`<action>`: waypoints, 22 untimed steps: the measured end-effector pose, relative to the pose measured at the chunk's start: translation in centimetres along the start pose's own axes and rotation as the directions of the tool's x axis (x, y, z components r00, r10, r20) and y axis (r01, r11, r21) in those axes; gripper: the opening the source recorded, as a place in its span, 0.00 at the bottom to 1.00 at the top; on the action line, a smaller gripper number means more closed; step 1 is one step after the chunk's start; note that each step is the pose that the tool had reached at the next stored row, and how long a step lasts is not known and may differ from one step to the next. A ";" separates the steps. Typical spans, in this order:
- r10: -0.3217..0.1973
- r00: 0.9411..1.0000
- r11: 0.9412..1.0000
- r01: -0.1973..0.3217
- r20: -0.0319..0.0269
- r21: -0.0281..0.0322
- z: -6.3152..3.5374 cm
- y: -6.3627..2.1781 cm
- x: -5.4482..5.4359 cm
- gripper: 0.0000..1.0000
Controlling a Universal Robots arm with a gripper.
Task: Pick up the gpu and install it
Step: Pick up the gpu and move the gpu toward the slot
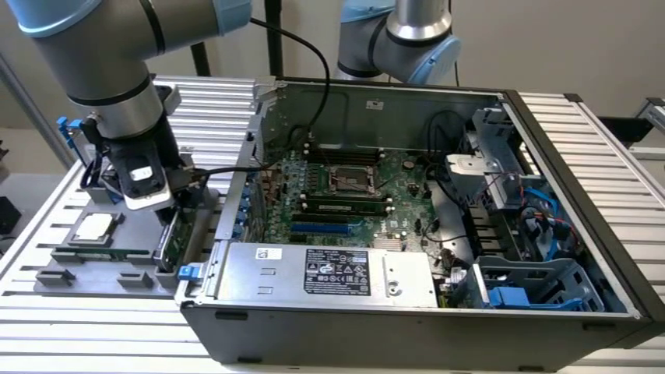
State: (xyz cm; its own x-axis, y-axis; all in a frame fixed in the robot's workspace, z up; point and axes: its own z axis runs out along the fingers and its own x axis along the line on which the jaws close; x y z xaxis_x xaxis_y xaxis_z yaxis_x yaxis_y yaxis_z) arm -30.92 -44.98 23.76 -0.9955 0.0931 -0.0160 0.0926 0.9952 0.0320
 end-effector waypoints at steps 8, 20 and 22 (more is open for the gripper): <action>0.000 1.000 1.000 0.000 0.000 0.000 0.01 0.05 0.0 0.00; -0.001 1.000 1.000 0.001 0.000 0.000 0.01 0.05 0.0 0.00; -0.007 1.000 1.000 0.007 0.000 0.000 0.01 0.05 0.0 0.00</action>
State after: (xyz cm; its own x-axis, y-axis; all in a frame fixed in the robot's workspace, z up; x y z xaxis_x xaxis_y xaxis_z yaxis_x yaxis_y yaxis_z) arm -30.93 -44.93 23.75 -0.9961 0.0862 -0.0161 0.0856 0.9958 0.0320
